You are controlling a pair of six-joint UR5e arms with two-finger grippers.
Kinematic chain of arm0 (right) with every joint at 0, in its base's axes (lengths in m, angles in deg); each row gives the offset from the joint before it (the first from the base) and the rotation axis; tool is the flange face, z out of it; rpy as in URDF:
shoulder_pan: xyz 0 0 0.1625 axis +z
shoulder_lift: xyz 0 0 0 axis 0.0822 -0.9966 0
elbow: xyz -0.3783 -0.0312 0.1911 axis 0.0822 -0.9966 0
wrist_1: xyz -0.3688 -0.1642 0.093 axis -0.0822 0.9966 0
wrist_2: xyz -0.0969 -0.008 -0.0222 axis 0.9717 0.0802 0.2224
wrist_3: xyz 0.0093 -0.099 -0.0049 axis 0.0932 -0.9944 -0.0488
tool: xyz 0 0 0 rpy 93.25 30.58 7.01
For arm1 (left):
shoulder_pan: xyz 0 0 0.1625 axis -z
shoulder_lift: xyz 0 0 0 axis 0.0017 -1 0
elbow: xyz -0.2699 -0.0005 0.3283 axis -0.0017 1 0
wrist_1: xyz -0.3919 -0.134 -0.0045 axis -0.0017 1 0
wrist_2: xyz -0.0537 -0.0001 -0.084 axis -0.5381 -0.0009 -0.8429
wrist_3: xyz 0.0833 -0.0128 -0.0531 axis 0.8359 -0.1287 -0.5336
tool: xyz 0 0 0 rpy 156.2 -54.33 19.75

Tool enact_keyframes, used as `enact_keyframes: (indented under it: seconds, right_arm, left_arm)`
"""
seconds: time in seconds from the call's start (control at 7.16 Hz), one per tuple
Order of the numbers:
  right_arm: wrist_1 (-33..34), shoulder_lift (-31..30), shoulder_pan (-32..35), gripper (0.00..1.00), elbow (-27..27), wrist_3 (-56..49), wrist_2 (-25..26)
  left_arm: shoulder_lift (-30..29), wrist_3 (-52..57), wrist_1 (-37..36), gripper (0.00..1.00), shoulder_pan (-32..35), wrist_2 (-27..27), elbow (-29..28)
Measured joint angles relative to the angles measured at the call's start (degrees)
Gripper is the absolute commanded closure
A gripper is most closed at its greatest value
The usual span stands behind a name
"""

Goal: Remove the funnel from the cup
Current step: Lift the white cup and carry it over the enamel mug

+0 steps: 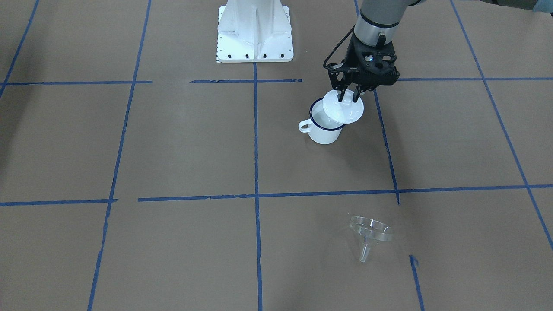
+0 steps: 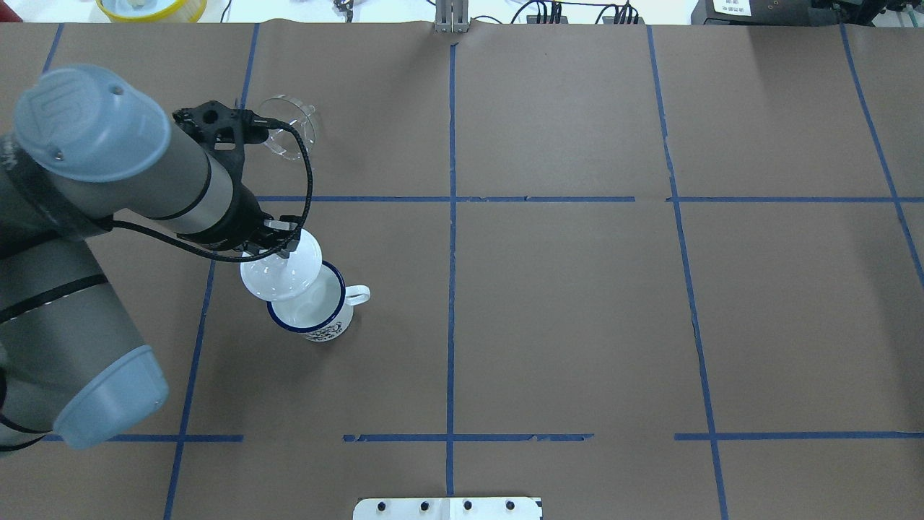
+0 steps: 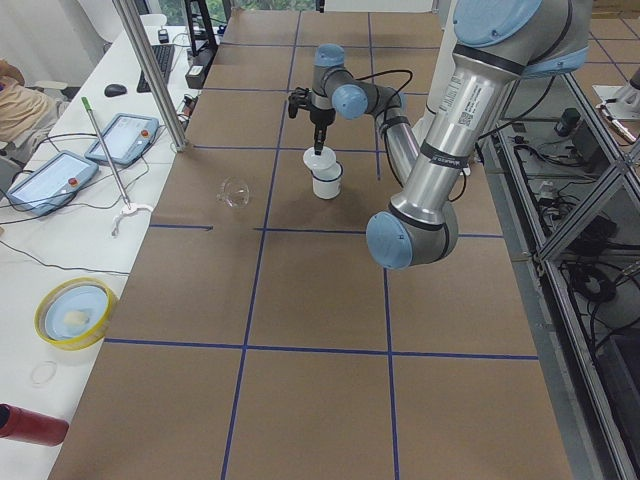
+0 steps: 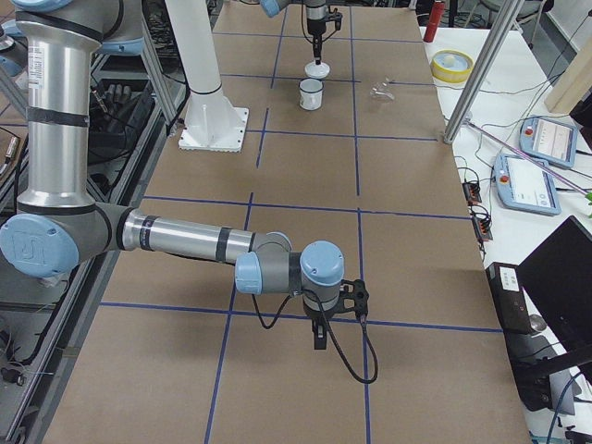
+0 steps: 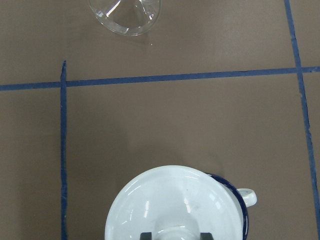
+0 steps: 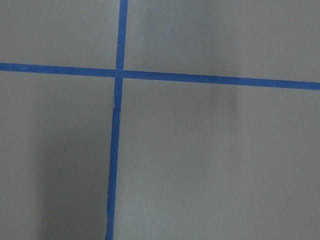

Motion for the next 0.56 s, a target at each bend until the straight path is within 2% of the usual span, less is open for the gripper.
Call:
enact_keyframes:
  seconds: [0.28, 0.56]
  right_arm:
    - [0.0, 0.0, 0.0, 0.00, 0.0, 0.0, 0.0]
    - [0.0, 0.0, 0.0, 0.00, 0.0, 0.0, 0.0]
  left_arm:
    - [-0.7, -2.4, 2.3, 1.00, -2.5, 0.2, -2.9]
    - [-0.5, -2.9, 2.9, 1.00, -3.4, 0.5, -3.4]
